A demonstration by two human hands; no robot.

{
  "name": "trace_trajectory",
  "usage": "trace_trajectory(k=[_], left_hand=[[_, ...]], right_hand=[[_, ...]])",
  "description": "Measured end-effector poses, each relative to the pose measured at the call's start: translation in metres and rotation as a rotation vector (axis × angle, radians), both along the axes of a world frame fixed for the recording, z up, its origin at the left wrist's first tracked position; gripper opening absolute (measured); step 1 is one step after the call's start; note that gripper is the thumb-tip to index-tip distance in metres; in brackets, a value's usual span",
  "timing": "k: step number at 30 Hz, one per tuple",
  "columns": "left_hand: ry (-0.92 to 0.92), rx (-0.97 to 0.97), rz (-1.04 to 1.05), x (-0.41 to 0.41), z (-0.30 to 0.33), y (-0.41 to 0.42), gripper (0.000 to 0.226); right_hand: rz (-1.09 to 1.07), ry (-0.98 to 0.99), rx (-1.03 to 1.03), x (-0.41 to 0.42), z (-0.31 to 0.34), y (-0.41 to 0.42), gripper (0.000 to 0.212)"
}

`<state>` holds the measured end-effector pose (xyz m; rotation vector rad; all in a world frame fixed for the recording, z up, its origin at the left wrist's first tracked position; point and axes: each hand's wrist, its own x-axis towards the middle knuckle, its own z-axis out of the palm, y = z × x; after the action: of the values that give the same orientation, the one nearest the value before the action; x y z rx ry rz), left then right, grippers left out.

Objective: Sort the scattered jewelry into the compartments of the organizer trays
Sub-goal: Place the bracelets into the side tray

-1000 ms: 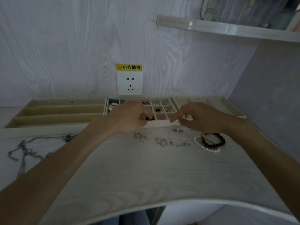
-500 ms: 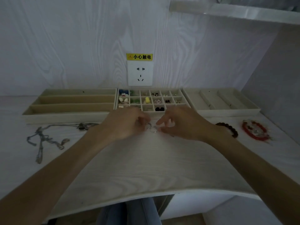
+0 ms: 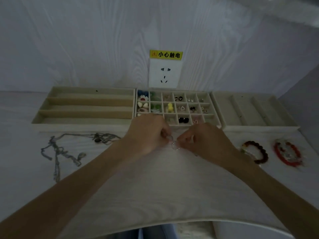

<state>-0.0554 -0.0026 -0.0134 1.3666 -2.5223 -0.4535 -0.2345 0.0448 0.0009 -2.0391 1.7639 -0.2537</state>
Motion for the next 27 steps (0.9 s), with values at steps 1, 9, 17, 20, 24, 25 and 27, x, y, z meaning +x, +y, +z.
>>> trace_trajectory(k=[1, 9, 17, 20, 24, 25, 27], left_hand=[[-0.002, 0.026, 0.015, -0.001, 0.005, 0.000, 0.018], [-0.066, 0.157, 0.114, -0.013, 0.021, 0.013, 0.016], [-0.029, 0.356, 0.158, -0.005, 0.032, 0.006, 0.016], [-0.061, 0.388, 0.128, -0.011, 0.033, -0.002, 0.015], [-0.105, 0.336, 0.195, -0.019, 0.031, -0.001, 0.028], [-0.110, 0.324, 0.221, -0.020, 0.031, 0.002, 0.030], [-0.096, 0.298, 0.268, -0.023, 0.030, 0.007, 0.031]], right_hand=[[-0.019, 0.008, 0.015, 0.004, 0.003, 0.001, 0.012], [-0.197, 0.053, 0.099, 0.018, 0.009, 0.008, 0.019], [-0.580, -0.341, 0.101, -0.021, 0.034, 0.015, 0.008], [-0.732, -0.396, 0.035, -0.043, 0.037, 0.010, 0.004], [-0.841, -0.473, -0.014, -0.061, 0.040, -0.005, 0.010], [-0.830, -0.477, 0.007, -0.062, 0.039, -0.008, 0.011], [-0.802, -0.438, 0.054, -0.063, 0.033, -0.016, 0.012]])
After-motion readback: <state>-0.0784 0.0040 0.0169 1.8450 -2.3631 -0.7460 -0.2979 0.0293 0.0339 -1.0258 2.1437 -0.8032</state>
